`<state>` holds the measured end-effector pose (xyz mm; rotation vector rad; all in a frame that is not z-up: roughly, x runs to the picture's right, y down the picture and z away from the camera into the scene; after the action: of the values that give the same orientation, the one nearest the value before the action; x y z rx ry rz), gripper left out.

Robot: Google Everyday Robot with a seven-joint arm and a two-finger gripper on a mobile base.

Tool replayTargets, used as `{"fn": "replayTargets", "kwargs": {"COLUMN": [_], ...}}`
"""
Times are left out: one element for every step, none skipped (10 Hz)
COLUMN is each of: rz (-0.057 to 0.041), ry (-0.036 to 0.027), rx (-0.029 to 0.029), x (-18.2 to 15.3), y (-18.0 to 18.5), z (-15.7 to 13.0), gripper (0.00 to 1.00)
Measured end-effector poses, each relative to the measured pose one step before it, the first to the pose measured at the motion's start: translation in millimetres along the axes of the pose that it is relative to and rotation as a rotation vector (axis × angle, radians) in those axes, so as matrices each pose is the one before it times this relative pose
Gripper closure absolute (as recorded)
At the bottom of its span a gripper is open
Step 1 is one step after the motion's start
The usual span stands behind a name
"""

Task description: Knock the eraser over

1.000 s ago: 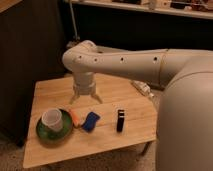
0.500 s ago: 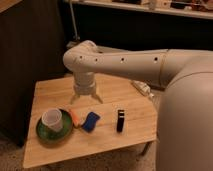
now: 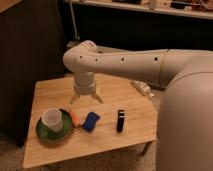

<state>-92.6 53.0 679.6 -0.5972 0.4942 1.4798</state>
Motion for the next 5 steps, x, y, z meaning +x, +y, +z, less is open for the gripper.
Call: {"fn": "replayTargets", "kwargs": {"rz": [-0.00006,-0.00003,-0.00008,0.00258,0.00837], "ry": [0.00011,-0.00015,0.0,-0.00055,-0.00719], "rx": [0.00004,-0.00004,-0.00052,-0.00529,-0.01984], "x": [0.02,-0.04,-0.15,-1.13,-2.6], "y": [0.02,-0.04,-0.01,-1.01,-4.66], "z": [0.07,-0.08,-0.11,-1.65,-5.11], "gripper": [0.2,0.2,0.2,0.2,0.2]}}
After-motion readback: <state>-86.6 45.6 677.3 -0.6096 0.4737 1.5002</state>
